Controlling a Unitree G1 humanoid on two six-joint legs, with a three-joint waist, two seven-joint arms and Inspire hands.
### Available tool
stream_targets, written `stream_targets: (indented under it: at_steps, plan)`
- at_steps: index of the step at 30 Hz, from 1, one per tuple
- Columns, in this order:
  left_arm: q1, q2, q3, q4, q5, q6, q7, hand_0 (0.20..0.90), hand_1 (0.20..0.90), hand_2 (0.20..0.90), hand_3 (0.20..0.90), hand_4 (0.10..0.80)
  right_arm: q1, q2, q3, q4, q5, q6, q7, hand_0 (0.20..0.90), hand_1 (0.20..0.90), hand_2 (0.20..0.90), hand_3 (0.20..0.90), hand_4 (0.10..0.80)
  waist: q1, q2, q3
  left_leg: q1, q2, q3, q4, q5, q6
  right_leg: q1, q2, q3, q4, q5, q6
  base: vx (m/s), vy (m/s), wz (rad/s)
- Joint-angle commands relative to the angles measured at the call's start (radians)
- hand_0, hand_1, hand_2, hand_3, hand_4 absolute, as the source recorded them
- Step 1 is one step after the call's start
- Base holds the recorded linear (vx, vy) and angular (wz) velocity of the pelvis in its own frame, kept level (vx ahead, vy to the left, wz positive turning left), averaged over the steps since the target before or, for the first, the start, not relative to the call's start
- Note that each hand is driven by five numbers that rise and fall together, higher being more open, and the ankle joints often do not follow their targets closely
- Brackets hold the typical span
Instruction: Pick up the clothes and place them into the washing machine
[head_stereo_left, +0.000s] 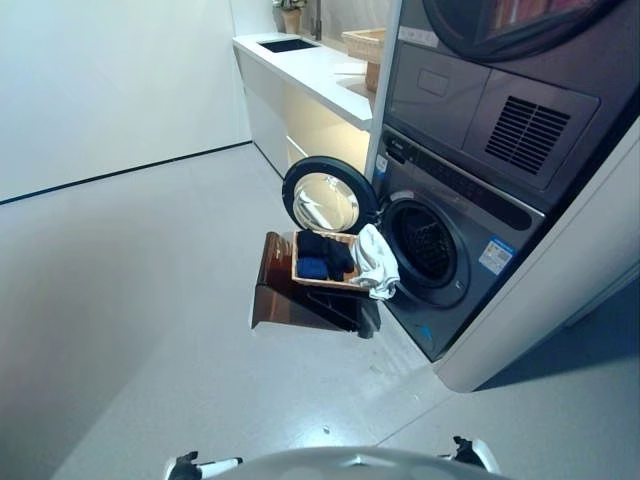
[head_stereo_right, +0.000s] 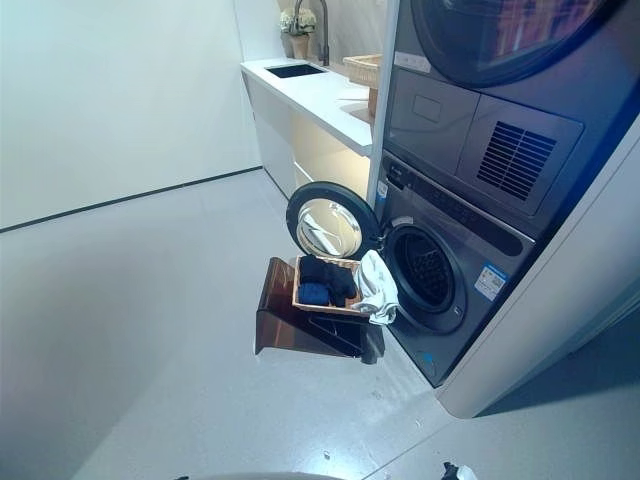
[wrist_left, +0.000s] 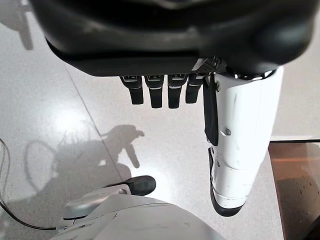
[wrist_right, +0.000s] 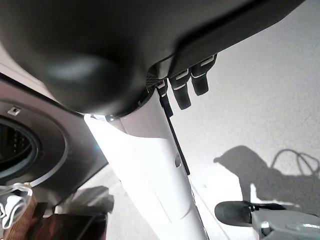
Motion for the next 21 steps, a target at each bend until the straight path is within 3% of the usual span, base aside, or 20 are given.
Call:
stream_targets:
  at_steps: [1, 21]
  plan:
    - [-0.118, -0.007, 0.018, 0.047, 0.011, -0.006, 0.024, 0.9, 0.9, 0.9, 0.9, 0.8, -0.129, -0.018, -0.03, 0.05, 0.032, -0.037, -0.026, 0.9, 0.9, 0.9, 0.9, 0.8, 0.006, -0.03, 0.04, 0.059, -0.031, 0.043, -0.001, -0.098, -0.034, 0.067, -0.015, 0.02, 0.001, -0.115, 0.043, 0.0, 0.0, 0.0]
    - [-0.111, -0.02, 0.027, 0.055, -0.016, -0.002, 0.0, 0.9, 0.9, 0.9, 0.9, 0.8, -0.113, 0.011, -0.021, 0.047, 0.048, -0.035, 0.0, 0.9, 0.9, 0.9, 0.9, 0.8, -0.014, -0.021, 0.049, 0.057, -0.028, 0.059, -0.001, -0.099, -0.032, 0.052, -0.008, 0.043, 0.001, -0.114, 0.041, 0.003, -0.002, -0.01]
